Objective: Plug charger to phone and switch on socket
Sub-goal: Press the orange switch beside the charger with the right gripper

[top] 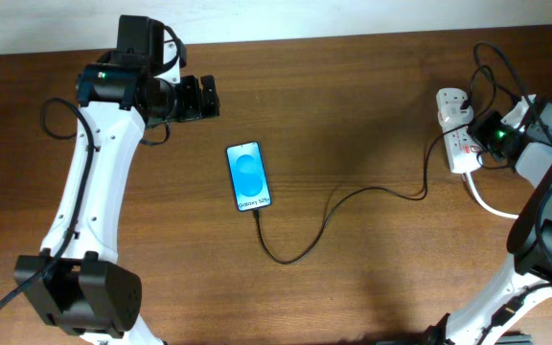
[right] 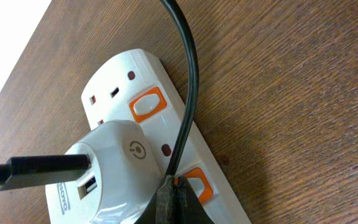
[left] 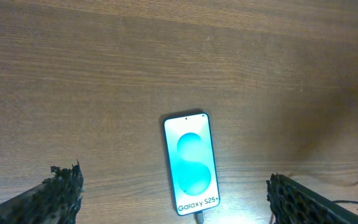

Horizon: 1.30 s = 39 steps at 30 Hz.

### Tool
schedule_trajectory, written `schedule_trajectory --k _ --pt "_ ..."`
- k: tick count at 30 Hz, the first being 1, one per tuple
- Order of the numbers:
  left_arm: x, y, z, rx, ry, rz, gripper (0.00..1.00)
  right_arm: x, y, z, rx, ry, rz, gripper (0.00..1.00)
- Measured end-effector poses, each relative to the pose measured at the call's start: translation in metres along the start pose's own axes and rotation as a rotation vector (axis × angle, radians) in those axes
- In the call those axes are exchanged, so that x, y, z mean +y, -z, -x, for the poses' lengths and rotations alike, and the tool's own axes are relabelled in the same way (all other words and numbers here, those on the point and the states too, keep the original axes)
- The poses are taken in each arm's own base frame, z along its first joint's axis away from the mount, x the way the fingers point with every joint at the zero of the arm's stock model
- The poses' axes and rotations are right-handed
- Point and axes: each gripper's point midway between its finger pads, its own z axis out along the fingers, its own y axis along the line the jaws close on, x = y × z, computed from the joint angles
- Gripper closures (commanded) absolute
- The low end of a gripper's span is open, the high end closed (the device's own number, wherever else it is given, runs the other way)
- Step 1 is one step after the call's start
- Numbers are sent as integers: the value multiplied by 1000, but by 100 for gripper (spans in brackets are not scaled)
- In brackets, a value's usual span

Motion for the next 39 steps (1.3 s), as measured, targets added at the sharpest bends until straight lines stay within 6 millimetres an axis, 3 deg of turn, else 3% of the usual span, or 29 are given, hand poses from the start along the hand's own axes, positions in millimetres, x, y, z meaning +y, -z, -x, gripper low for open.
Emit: schedule_trajectory --k 15,39 --pt "0 0 0 0 0 0 1 -3 -6 2 -3 -25 -13 96" --pt "0 0 0 0 0 0 1 2 -1 -13 80 -71 -77 96"
